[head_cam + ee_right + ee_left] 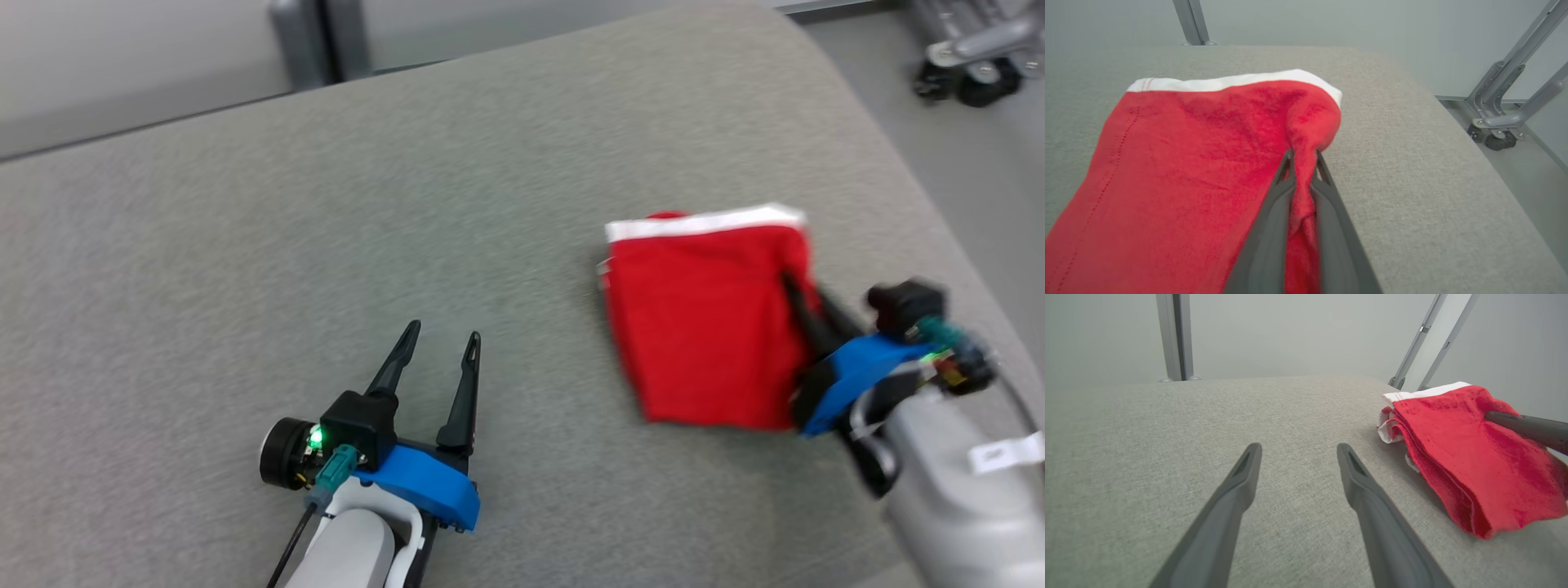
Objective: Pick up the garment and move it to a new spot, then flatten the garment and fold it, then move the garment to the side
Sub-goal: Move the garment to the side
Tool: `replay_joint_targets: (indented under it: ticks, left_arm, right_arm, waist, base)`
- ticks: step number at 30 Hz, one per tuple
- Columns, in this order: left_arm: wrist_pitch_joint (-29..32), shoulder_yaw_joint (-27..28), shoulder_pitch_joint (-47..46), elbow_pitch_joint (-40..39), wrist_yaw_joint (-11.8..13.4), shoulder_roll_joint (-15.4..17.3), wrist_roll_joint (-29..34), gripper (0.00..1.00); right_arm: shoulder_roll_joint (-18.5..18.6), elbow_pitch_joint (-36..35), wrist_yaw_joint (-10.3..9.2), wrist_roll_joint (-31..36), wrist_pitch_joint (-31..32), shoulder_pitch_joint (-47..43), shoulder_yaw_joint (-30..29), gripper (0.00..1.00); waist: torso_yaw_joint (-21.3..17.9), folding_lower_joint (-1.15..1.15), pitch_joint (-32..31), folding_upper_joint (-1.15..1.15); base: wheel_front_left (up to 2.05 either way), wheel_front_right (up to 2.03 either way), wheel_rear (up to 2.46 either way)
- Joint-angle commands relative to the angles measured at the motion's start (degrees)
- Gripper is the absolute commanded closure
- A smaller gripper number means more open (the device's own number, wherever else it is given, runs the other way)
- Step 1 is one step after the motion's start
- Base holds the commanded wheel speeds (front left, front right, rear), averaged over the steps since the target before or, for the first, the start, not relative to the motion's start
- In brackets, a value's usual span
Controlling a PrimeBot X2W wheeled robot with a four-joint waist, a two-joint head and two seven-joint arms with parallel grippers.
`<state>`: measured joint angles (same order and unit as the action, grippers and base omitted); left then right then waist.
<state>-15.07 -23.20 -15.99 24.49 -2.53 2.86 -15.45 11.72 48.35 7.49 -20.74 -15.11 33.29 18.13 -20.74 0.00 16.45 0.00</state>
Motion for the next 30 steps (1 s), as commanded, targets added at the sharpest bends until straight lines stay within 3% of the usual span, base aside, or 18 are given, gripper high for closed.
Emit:
replay_joint_targets:
  ticks: [1, 11, 15, 20, 21, 22, 23, 27, 30]
  left_arm:
    - [-0.16, -0.1, -1.31, -0.11, 0.21, 0.08, 0.63, 0.0]
    - [-0.15, -0.45, -2.8, -2.73, 1.57, 0.02, 0.93, 0.0]
    - [-0.14, -0.66, -3.77, -3.75, 2.22, 0.07, 0.87, 0.0]
    - [0.0, -0.78, -4.35, -4.22, 2.76, 0.52, 0.8, 0.0]
    - [0.0, -0.83, -4.36, -4.21, 2.78, 0.59, 0.86, 0.0]
    - [0.0, -0.82, -4.45, -4.18, 2.9, 0.61, 0.89, 0.0]
    - [0.02, -0.74, -4.56, -4.12, 3.05, 0.69, 0.86, 0.0]
    - [0.04, -0.54, -4.62, -3.85, 3.27, 0.74, 0.67, 0.0]
    - [-0.01, -0.33, -4.45, -4.32, 3.38, 0.55, 0.53, 0.0]
  right_arm:
    - [2.9, 1.24, 0.0, 1.65, -0.03, 3.37, -0.62, 1.0]
    - [18.97, 12.78, 0.0, 8.6, -0.02, 12.71, -11.23, 1.0]
    - [23.09, 15.51, -0.01, 11.8, -0.03, 14.21, -16.2, 1.0]
    - [25.26, 16.94, -0.01, 15.12, -0.03, 15.57, -23.61, 1.0]
    - [25.32, 16.33, -0.01, 15.99, -0.03, 15.64, -25.33, 0.72]
    - [25.11, 15.75, -0.01, 16.83, -0.02, 15.66, -27.12, 0.16]
    - [24.82, 15.1, -0.01, 18.01, -0.02, 15.57, -28.79, 0.0]
    - [22.66, 10.25, -0.01, 22.57, -0.02, 15.09, -36.05, 0.0]
    - [17.9, 4.2, 0.0, 24.2, -0.01, 14.82, -38.58, 0.0]
  waist:
    - [4.49, 0.0, 3.45, 0.0]
    - [14.98, 0.0, 9.81, 0.0]
    - [17.14, 0.0, 11.91, 0.0]
    - [18.37, 0.0, 13.69, 0.0]
    - [18.47, 0.0, 13.87, 0.0]
    - [18.5, 0.0, 13.98, 0.0]
    - [18.45, 0.0, 14.01, 0.0]
    - [18.01, 0.0, 13.34, 0.0]
    - [17.6, 0.0, 12.29, 0.0]
  base:
    - [0.0, 0.0, 0.0]
    - [0.0, 0.0, 0.0]
    - [0.0, 0.0, 0.0]
    - [0.0, 0.0, 0.0]
    - [0.0, 0.0, 0.0]
    - [0.0, 0.0, 0.0]
    - [0.0, 0.0, 0.0]
    - [0.0, 0.0, 0.0]
    - [0.0, 0.0, 0.0]
